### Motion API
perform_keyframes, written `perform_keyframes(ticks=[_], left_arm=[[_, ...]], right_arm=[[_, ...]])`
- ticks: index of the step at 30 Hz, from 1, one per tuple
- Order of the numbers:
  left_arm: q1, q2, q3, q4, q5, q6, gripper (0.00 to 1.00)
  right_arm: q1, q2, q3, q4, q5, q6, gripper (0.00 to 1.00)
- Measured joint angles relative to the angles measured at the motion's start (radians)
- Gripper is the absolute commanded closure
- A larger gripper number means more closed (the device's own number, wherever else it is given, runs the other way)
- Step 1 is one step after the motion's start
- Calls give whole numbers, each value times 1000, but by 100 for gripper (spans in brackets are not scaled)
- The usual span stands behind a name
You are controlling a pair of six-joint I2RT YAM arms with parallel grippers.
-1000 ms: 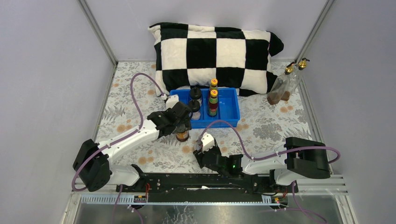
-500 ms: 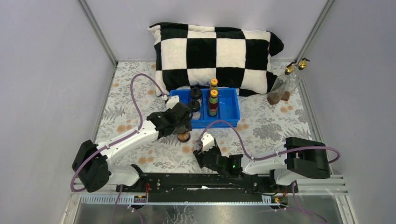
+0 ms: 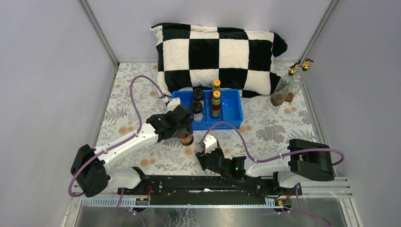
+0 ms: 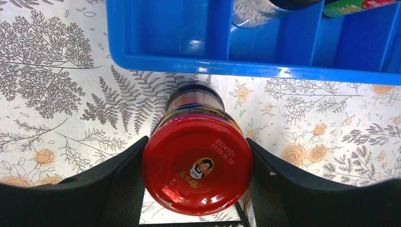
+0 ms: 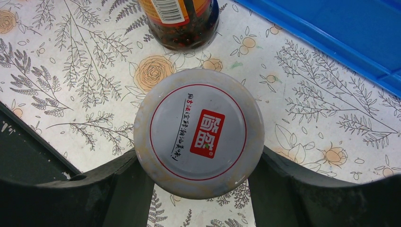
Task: Organize the condiment bottles
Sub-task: Place the bottle at the center of the board.
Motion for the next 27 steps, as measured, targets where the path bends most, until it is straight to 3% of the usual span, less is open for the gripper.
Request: perform_keyframes(ticks=[27], left_arm=[[-6, -21, 29, -68, 0, 4, 35]], right_arm=[[0, 0, 0, 1, 0, 0, 37]])
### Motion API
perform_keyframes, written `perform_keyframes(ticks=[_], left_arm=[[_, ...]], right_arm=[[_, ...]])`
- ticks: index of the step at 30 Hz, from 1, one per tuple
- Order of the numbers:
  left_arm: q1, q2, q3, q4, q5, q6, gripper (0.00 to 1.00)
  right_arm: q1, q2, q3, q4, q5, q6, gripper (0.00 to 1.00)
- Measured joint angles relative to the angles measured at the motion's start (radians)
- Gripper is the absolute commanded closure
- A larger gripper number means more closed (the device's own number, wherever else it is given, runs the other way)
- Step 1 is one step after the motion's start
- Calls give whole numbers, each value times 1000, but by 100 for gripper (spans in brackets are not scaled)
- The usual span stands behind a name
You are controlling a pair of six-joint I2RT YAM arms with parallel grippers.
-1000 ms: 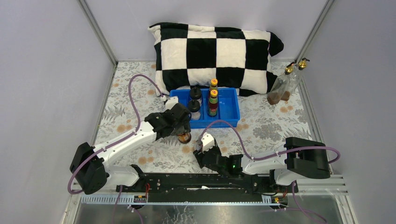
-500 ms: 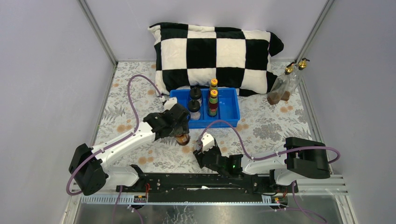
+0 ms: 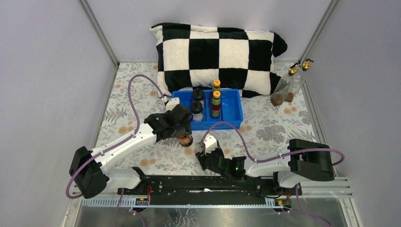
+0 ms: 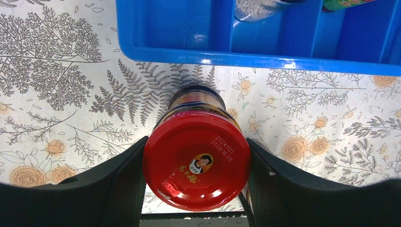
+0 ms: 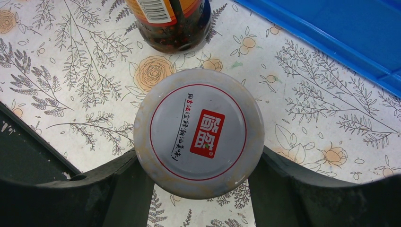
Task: Organize the condiment bottles
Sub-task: Place the bottle at the center of the board.
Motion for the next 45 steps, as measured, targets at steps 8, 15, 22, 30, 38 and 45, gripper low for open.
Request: perform_keyframes(ticks=[8, 15, 22, 30, 38, 45], left_arm=[[0, -8, 4, -2, 0, 2, 35], [0, -9, 38, -13, 0, 14, 35], [-2, -9, 51, -18, -1, 21, 34], [-3, -9, 51, -37, -1, 26, 34], [-4, -9, 51, -45, -2, 26, 34], [-4, 1, 84, -65, -2, 35, 33]], right_arm=[[0, -13, -1, -21, -2, 0, 38], [0, -73, -29, -75, -1, 4, 38], [0, -77, -30, -82, -1, 9, 37], [-2, -21, -7, -36, 9, 19, 30], [-3, 16, 0, -42, -1, 26, 5], [-3, 5, 0, -71, -1, 23, 0]])
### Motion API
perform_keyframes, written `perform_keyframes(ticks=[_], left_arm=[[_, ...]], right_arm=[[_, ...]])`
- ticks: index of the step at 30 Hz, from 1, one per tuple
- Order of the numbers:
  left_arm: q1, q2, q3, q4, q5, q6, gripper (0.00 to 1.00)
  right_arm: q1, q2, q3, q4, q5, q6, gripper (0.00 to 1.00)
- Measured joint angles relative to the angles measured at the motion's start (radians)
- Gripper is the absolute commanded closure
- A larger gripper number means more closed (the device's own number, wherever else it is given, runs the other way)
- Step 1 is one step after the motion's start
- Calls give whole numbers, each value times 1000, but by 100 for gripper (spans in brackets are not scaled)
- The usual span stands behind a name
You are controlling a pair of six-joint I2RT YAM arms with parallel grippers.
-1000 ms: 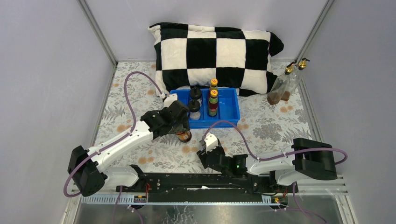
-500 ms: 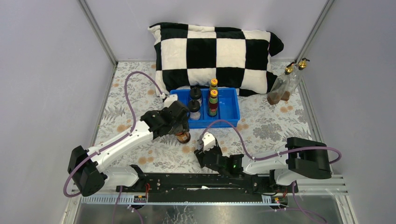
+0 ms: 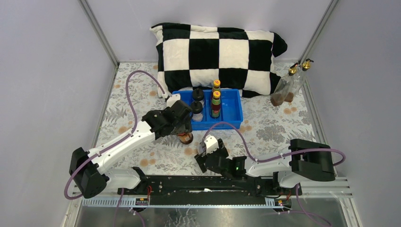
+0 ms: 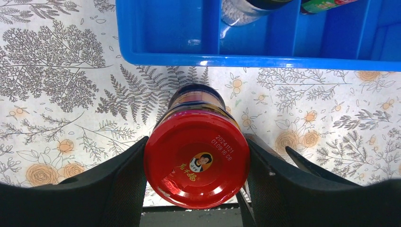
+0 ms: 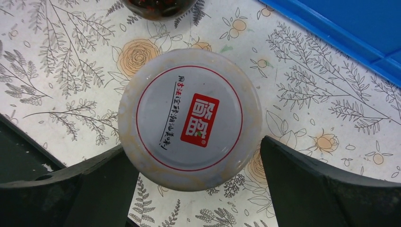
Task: Organize the condiment bottles
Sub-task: Place the bottle at the center of the board, then place the bottle in the storage box.
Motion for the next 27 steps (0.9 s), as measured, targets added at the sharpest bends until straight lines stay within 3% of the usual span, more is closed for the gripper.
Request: perform_keyframes(ticks=[17, 27], left_arm=[[-2, 21, 136, -83, -37, 24, 32], [1, 174, 393, -169, -88, 83, 32]], right_arm=[[0, -243, -6, -114, 3, 1, 0], [0, -448, -27, -206, 29, 13, 0]])
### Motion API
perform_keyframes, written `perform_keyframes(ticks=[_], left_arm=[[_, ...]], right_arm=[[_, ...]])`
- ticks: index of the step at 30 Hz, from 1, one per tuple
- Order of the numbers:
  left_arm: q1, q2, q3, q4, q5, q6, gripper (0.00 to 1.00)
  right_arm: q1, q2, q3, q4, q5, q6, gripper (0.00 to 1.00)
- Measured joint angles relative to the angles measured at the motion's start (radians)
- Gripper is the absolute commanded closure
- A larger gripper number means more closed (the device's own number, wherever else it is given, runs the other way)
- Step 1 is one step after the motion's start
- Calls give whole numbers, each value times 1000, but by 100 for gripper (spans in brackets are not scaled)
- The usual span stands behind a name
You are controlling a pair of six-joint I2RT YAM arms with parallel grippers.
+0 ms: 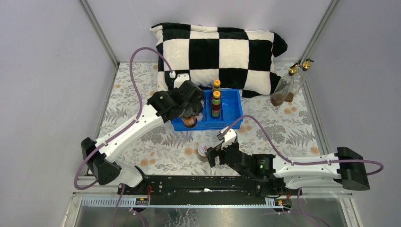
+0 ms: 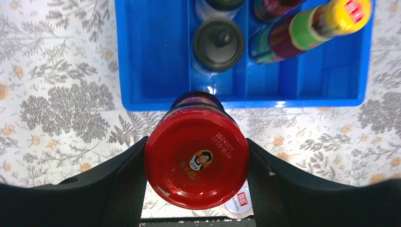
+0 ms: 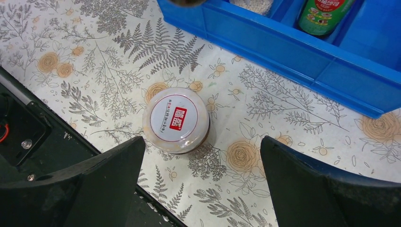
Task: Organize the condiment bottles
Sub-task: Place the bottle in the storage box.
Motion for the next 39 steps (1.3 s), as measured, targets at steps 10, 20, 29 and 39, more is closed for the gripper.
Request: perform_keyframes(ticks=[10, 20, 29, 39], left_arm=[[104, 81, 168, -21, -12, 75, 32], [227, 182, 287, -43, 2, 152, 32], [335, 269, 338, -24, 70, 205, 32], [370, 423, 418, 18, 121, 237, 32]], right_arm=[[0, -71, -8, -72, 19, 18, 0], [0, -143, -30, -122, 26, 40, 0], [0, -163, -42, -161, 26, 56, 0], [0, -180, -56, -186, 26, 71, 0]])
